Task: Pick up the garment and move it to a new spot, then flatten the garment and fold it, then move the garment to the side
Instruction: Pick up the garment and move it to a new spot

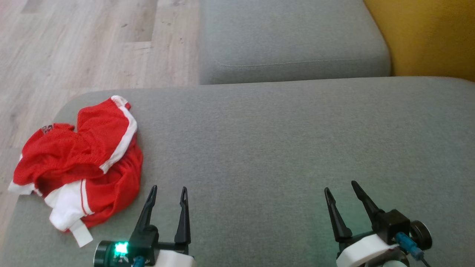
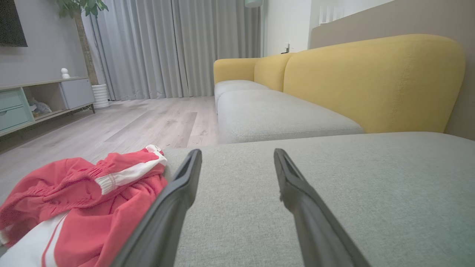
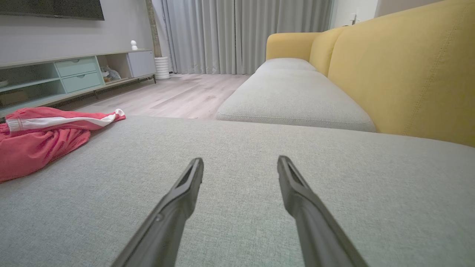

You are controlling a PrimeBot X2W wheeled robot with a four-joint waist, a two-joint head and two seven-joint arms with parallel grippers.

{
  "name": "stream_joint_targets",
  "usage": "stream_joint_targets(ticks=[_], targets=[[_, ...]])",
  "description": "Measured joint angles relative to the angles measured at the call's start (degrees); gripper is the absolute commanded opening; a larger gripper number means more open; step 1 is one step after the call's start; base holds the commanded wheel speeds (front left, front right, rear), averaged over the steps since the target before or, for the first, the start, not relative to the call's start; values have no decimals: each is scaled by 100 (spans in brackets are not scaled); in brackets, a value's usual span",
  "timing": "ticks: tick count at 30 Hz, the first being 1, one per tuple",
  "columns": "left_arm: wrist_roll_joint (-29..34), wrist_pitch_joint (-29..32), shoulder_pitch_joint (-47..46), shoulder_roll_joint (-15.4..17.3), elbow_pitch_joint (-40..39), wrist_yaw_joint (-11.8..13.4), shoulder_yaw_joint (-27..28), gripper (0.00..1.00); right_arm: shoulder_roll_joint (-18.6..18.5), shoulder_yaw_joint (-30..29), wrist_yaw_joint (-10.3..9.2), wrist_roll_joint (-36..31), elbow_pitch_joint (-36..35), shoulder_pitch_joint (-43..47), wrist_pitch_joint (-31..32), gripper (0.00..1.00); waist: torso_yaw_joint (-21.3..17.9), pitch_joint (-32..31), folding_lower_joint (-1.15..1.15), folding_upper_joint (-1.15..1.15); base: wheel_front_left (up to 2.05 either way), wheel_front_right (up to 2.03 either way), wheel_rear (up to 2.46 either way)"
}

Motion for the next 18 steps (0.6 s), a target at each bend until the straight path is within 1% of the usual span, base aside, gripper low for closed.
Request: stream_joint_targets(ticks=[4,8,12,18], targets=[[0,0,-3,0,33,30,2,100,-1,2,0,0,2,8,0,100,169,22,0,0,0,0,0],[0,0,-9,0,46,85,32,100,-2,-3,0,0,-2,49,0,100,473,61,0,0,0,0,0],[-1,0,-14,1,42,147,215,100,-2,-37,0,10,-3,107,0,100,904,99,0,0,0,0,0],[1,0,-13,1,-45,202,589,100,0,-96,0,11,-10,88,1,100,1683,163,0,0,0,0,0]])
